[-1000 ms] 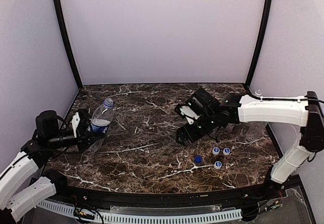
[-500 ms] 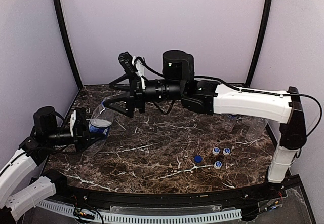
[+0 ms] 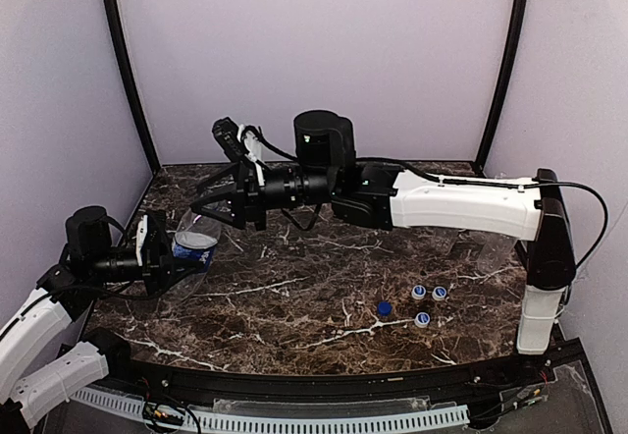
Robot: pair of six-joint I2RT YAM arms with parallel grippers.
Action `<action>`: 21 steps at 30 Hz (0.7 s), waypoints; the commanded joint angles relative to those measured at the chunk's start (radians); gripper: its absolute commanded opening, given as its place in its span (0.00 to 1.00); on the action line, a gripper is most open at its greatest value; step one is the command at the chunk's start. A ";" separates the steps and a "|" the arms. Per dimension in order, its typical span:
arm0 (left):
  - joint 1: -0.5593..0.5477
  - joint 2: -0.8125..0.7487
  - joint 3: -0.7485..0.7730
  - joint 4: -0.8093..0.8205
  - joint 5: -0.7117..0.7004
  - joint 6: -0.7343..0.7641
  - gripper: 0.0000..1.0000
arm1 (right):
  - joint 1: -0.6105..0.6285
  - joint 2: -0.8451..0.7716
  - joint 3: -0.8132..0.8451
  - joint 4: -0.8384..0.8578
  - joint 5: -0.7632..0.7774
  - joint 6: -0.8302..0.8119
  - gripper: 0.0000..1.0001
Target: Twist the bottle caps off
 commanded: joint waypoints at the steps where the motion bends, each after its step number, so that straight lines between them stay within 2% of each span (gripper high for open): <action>1: 0.006 0.005 0.025 0.007 0.011 -0.012 0.23 | 0.008 0.030 0.021 0.002 0.017 0.005 0.42; 6: 0.007 0.005 0.025 0.006 0.011 -0.012 0.23 | 0.007 0.033 0.022 -0.024 0.057 -0.006 0.41; 9: 0.007 0.007 0.025 0.006 0.015 -0.011 0.23 | 0.007 0.040 0.032 -0.037 0.057 0.001 0.29; 10: 0.006 0.007 0.025 0.008 0.014 -0.012 0.23 | 0.007 0.043 0.036 -0.046 0.060 -0.001 0.28; 21: 0.007 0.005 0.026 0.009 0.016 -0.014 0.23 | -0.006 0.056 0.035 -0.100 0.108 -0.013 0.38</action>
